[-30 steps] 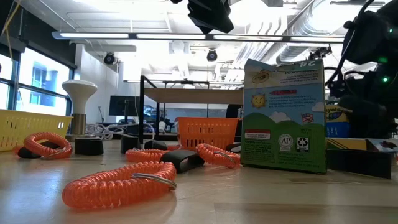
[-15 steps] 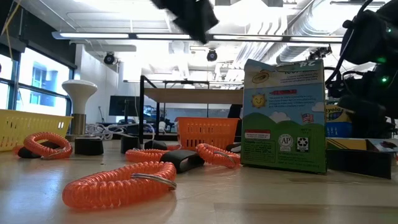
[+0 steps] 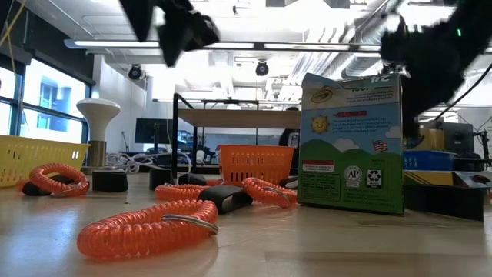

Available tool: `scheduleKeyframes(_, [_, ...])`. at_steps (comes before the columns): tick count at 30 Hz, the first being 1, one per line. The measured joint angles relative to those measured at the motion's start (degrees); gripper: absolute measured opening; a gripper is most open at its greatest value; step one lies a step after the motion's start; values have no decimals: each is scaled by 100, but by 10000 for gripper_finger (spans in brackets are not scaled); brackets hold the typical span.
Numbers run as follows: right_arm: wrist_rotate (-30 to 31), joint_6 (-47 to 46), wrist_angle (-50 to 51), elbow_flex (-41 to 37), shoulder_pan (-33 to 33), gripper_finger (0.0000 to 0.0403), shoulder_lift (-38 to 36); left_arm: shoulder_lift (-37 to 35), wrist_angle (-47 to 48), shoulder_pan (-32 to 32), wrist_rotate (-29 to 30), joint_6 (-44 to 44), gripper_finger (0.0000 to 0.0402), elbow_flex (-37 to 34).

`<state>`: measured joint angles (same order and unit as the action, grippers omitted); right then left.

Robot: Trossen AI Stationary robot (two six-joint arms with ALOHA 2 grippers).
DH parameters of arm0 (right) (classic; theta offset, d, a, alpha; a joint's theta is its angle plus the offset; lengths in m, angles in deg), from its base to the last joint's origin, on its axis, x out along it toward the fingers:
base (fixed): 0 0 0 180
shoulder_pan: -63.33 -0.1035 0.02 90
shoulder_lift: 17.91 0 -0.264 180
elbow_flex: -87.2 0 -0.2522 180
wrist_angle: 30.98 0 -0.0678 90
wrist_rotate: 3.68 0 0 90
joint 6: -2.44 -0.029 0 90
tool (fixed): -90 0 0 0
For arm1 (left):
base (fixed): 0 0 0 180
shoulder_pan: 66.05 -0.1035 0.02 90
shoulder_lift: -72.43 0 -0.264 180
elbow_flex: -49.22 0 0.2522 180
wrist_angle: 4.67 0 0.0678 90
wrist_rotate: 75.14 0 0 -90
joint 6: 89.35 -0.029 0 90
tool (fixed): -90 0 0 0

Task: Pick & Place Office Desk Supplies
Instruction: Put the black rubber band into the orange bin

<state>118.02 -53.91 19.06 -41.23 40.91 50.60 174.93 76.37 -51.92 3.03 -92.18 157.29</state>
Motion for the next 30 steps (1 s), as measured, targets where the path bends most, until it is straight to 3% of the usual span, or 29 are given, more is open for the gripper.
scheduleKeyframes(4, [353, 936, -377, 491, 12, 3, 0, -331, 399, 103, 162, 246, 182, -1])
scheduleKeyframes(9, [109, 2636, -2114, 616, 312, 2, 18, -1007, 364, 291, 600, 381, 167, -410])
scheduleKeyframes(14, [-573, 3681, -3457, 618, 901, 2, 336, -1994, -420, 376, 825, 583, 157, -1648])
scheduleKeyframes(21, [-1887, 3875, -4574, 624, 1759, 2, 1258, -3308, -2269, 345, 1042, 767, 156, -3621])
scheduleKeyframes(24, [-2071, 3948, -4578, 900, 1938, 2, 1724, -3633, -2792, 348, 1080, 799, 155, -4213])
scheduleKeyframes(30, [-1468, 4090, -3729, 1601, 2058, 2, 2421, -3816, -3138, 345, 1360, 1311, 155, -4668])
